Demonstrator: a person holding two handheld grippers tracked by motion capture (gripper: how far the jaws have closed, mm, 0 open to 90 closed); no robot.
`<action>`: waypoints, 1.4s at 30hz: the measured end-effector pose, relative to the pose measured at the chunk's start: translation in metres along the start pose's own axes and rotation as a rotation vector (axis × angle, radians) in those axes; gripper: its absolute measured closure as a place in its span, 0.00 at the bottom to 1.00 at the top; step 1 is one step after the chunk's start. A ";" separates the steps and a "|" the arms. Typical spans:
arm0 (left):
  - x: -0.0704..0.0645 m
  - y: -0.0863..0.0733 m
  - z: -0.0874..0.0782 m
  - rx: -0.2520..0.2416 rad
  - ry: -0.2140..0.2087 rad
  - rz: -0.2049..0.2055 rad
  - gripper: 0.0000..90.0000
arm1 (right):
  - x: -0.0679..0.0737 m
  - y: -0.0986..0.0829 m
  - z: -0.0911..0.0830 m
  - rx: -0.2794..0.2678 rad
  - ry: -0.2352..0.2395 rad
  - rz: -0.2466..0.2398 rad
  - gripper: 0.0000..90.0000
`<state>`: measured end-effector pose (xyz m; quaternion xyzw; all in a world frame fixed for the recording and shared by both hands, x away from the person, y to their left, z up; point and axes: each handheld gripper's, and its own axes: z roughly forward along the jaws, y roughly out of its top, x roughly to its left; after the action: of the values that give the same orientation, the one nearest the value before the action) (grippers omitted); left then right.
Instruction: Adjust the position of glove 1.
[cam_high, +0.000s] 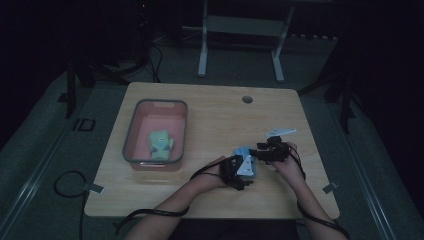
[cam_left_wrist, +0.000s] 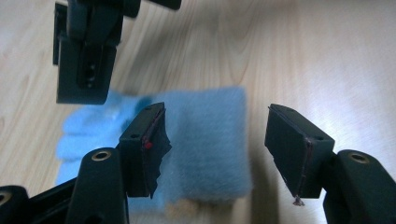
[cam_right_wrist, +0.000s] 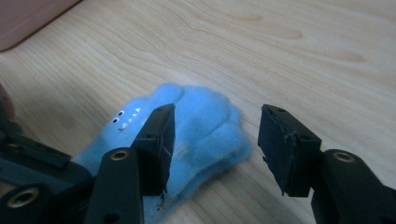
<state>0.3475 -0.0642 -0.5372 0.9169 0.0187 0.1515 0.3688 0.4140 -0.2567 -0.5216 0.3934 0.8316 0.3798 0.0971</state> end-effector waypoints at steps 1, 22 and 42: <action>0.001 -0.001 0.002 0.006 -0.003 -0.002 0.43 | -0.002 -0.001 0.002 -0.001 0.007 0.016 0.48; 0.010 -0.009 0.007 0.047 -0.028 -0.001 0.81 | 0.003 -0.013 0.023 0.072 0.098 0.031 0.75; 0.025 0.002 -0.040 0.049 0.017 -0.013 0.84 | 0.023 0.029 0.006 0.001 0.150 0.006 0.87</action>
<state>0.3593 -0.0353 -0.5026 0.9243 0.0314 0.1563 0.3468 0.4174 -0.2249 -0.5021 0.3665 0.8356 0.4079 0.0330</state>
